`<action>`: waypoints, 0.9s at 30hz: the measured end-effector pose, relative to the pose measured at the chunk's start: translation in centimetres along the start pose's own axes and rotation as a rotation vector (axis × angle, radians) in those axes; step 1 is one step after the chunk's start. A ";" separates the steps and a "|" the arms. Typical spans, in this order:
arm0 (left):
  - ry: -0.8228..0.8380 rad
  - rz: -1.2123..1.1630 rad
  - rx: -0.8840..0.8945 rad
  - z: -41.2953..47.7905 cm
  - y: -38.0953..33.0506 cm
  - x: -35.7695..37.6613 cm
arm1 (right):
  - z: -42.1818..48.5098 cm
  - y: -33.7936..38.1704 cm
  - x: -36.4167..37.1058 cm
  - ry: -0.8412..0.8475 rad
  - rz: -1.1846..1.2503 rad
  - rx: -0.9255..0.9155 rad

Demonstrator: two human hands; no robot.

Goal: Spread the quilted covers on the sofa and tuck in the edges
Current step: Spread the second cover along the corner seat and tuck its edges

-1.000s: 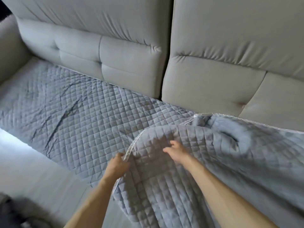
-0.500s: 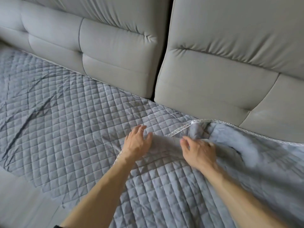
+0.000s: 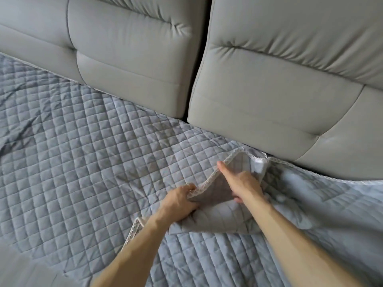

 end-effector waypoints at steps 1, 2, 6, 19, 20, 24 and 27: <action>-0.046 0.022 0.053 -0.3 -0.3 -0.2 | -0.2 0.6 0.2 0.023 0.027 0.031; -0.083 0.051 0.096 -0.7 -0.3 -0.5 | -0.1 1.1 0.8 0.015 -0.015 0.049; -0.229 0.130 0.210 -2.4 -0.2 -3.0 | -1.7 3.9 2.7 -0.156 -0.060 -0.056; -0.482 0.143 -0.300 -4.1 7.1 -9.9 | -5.4 10.4 5.0 0.131 -0.016 -0.640; -0.466 0.198 -0.226 -4.1 6.4 -9.1 | -4.8 8.4 4.5 0.024 -0.048 -0.685; -0.284 0.374 0.008 -3.3 2.9 -4.2 | -2.2 -1.4 2.7 -0.323 -0.158 -0.776; -0.106 0.404 0.132 -2.4 -0.5 0.5 | 0.1 -9.2 0.9 -0.460 -0.259 -0.668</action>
Point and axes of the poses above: each hand's wrist, its own z-axis towards the middle knuckle, its own x-axis out of the palm, y = z × x, the point moved 1 cm from there along z, towards the middle knuckle, and after that the axes turned 8 degrees about x, right-handed, at the moved point
